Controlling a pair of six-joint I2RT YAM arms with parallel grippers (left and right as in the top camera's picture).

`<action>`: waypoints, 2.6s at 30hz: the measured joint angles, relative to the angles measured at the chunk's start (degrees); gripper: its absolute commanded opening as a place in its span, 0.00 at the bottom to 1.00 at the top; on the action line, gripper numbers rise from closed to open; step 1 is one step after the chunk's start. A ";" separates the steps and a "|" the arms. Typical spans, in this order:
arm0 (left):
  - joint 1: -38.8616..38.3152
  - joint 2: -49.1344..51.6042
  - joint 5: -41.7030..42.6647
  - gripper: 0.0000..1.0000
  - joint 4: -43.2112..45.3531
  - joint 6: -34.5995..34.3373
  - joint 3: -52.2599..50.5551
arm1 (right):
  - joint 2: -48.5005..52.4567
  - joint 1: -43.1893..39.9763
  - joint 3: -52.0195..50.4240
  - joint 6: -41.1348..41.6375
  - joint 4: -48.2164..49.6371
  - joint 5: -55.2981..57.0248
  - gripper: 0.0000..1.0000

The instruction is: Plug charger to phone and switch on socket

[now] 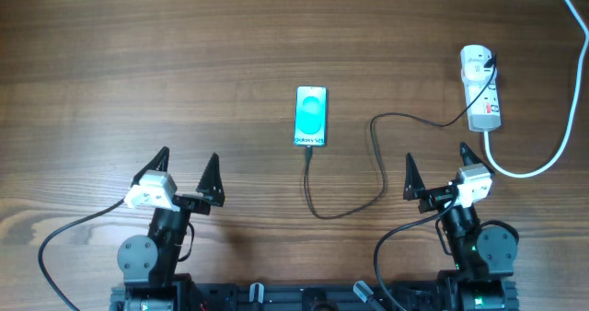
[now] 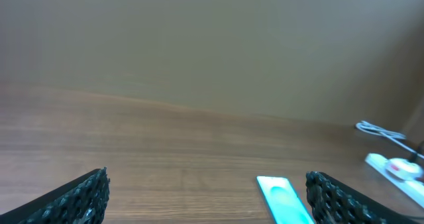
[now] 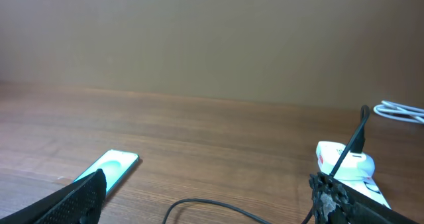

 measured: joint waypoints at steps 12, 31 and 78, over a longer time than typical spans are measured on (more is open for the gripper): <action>0.00 0.04 -9.92 1.00 -6.45 2.40 -0.15 | 0.00 0.00 0.00 0.00 0.00 0.00 1.00; 0.00 0.04 -10.10 1.00 -6.47 11.74 -0.15 | 0.00 0.00 0.00 0.00 0.00 0.00 1.00; 0.00 0.04 -10.10 1.00 -6.47 11.96 -0.15 | 0.00 0.00 0.00 0.00 0.00 0.00 1.00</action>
